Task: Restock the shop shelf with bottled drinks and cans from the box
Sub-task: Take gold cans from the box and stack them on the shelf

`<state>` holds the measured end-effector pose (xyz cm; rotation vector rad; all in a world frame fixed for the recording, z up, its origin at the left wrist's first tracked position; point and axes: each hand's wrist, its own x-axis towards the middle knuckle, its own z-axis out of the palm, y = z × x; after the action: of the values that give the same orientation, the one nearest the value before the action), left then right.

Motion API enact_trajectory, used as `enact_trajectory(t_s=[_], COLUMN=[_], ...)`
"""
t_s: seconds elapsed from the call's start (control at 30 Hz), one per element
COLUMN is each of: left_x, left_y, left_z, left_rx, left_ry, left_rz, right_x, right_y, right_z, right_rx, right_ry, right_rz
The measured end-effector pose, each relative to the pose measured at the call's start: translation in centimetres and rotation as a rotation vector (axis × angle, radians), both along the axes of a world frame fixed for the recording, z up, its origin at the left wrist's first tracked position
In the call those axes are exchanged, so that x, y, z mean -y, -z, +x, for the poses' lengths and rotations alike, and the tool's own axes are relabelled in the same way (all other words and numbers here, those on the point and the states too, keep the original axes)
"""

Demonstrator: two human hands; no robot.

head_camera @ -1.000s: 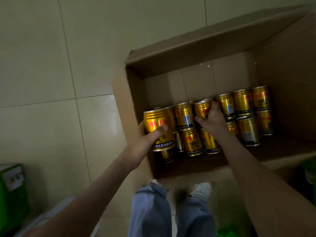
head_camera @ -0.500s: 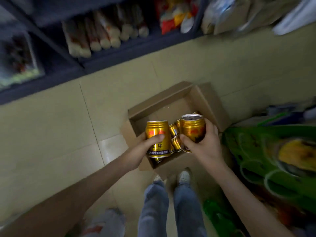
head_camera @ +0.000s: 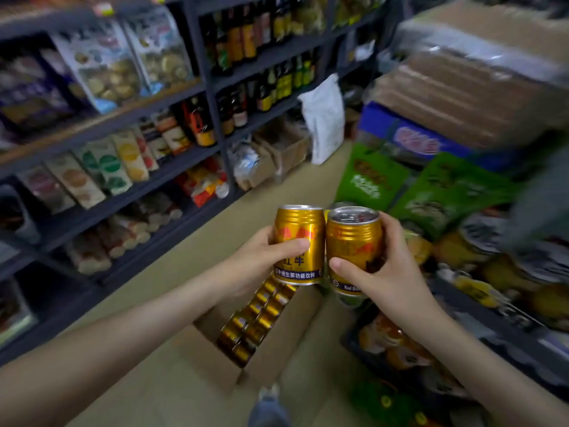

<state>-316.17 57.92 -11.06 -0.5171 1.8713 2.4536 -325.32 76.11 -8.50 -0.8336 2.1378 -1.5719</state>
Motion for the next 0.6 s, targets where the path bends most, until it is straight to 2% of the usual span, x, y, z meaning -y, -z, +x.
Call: enact_trajectory(t_s=[0.2,0.37,0.6], left_x=[-18.8,-32.2,-45.1], left_y=[-5.7,-9.2,-16.7], left_z=[-2.3,-4.2,-7.4], left_rx=[-0.141,-0.236,-0.424], left_ry=[0.073,0.184,0.352], left_rz=[-0.141,-0.217,-0.238], right_x=[-19.4,-33.2,-46.4], right_y=[-6.2,-10.5,-16.9], right_z=[2.2,3.8,3.6], right_rx=[-0.238,-0.345,-0.526], right_ry=[0.014,0.175,0.426], right_rz=[-0.037,-0.045,-0.118])
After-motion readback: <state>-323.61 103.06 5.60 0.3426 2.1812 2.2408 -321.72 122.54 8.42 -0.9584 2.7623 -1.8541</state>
